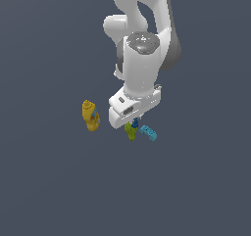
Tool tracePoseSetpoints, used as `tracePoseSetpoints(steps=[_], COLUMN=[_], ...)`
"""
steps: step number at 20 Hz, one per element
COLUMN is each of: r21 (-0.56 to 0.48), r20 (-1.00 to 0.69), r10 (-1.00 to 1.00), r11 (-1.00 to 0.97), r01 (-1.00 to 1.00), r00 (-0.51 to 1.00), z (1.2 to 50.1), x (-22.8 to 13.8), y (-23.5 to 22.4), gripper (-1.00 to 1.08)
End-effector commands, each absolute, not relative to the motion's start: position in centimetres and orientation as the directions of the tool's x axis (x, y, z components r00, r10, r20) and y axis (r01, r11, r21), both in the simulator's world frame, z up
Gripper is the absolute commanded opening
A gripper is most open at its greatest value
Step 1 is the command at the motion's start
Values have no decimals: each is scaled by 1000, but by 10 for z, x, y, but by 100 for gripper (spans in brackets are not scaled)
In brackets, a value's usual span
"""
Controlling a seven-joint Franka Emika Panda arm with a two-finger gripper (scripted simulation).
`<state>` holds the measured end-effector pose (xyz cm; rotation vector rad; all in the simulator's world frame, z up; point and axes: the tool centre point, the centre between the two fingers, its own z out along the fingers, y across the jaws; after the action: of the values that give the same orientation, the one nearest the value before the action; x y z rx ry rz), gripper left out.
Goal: Pick up a designated object from a clutter of objects.
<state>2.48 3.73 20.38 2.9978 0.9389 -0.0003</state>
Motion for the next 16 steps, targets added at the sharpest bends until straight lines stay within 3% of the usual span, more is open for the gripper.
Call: tracePoseSetpoints(steps=[1,16], r21=[0,-3], r20=[1,2], r10=[571,571], r11=[-821,-821], r01=[571,571], r00=[821,821], z=[226,351], x=[14,-40], y=[20,-80], gripper=[-100,-100])
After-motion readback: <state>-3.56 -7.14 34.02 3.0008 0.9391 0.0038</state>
